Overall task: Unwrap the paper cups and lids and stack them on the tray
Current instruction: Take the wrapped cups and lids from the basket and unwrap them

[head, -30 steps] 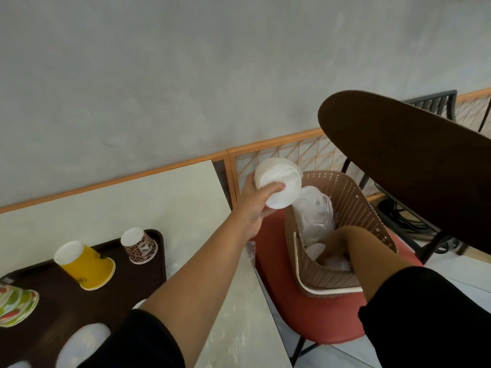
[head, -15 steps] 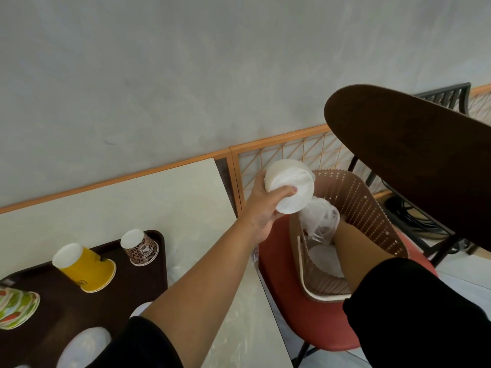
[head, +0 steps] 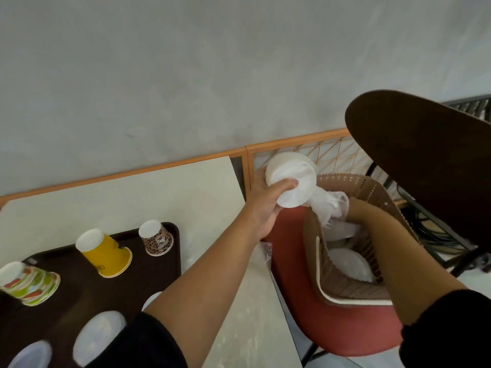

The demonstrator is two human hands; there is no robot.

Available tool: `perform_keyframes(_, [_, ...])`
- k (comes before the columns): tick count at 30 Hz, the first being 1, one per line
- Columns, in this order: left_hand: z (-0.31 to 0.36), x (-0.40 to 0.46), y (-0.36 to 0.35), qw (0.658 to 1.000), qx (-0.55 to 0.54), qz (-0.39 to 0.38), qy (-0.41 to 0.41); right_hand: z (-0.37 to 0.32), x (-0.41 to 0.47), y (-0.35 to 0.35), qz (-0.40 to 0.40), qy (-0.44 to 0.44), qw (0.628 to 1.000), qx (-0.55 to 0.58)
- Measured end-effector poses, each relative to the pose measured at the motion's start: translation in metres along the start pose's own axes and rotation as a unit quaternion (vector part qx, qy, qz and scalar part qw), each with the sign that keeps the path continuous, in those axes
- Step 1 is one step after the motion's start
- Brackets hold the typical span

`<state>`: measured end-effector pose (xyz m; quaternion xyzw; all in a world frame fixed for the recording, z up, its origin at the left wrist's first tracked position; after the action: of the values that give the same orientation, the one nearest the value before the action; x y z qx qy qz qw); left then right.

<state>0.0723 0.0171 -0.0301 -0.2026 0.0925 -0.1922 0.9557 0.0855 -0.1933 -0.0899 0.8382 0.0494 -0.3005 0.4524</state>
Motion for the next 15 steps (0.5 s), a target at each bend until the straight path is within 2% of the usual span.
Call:
perform_keyframes(1, [0.003, -0.004, 0.004, 1.000, -0.001, 0.005, -0.006, -0.009, -0.018, 0.009, 0.005, 0.011, 1.000, 0.013])
perform_keyframes(4, [0.015, -0.026, 0.021, 0.999, -0.017, 0.026, -0.025, -0.020, -0.055, 0.031, 0.102, 0.027, 0.993, 0.049])
perform_keyframes(6, [0.022, -0.041, 0.035, 0.998, -0.034, 0.033, -0.041, -0.028, -0.079, 0.042, 0.144, 0.075, 0.982, 0.095])
perform_keyframes(8, [0.031, -0.066, 0.060, 0.996, -0.042, 0.058, -0.060, -0.054, -0.107, 0.033, 0.145, 0.145, 0.975, 0.090])
perform_keyframes(10, [0.032, -0.078, 0.063, 0.996, -0.041, 0.068, -0.047, -0.057, -0.128, 0.035, 0.171, 0.207, 0.957, 0.114])
perform_keyframes(13, [0.035, -0.115, 0.094, 0.993, -0.036, 0.097, -0.048, -0.097, -0.155, 0.002, 0.140, 0.291, 0.938, 0.127])
perform_keyframes(15, [0.038, -0.147, 0.121, 0.991, -0.029, 0.123, -0.051, -0.135, -0.170, -0.027, 0.078, 0.349, 0.921, 0.153])
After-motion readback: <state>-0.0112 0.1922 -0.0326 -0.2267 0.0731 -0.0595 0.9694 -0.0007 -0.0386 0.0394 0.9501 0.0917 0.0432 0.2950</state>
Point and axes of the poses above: each hand's wrist, its own x-axis towards the middle knuckle, its own y-axis out of the back of the hand, z = x × y, the point moved 1 cm from there along x, towards the middle knuckle, and after that the axes turned 7 degrees about -z, right-handed, at the moved point
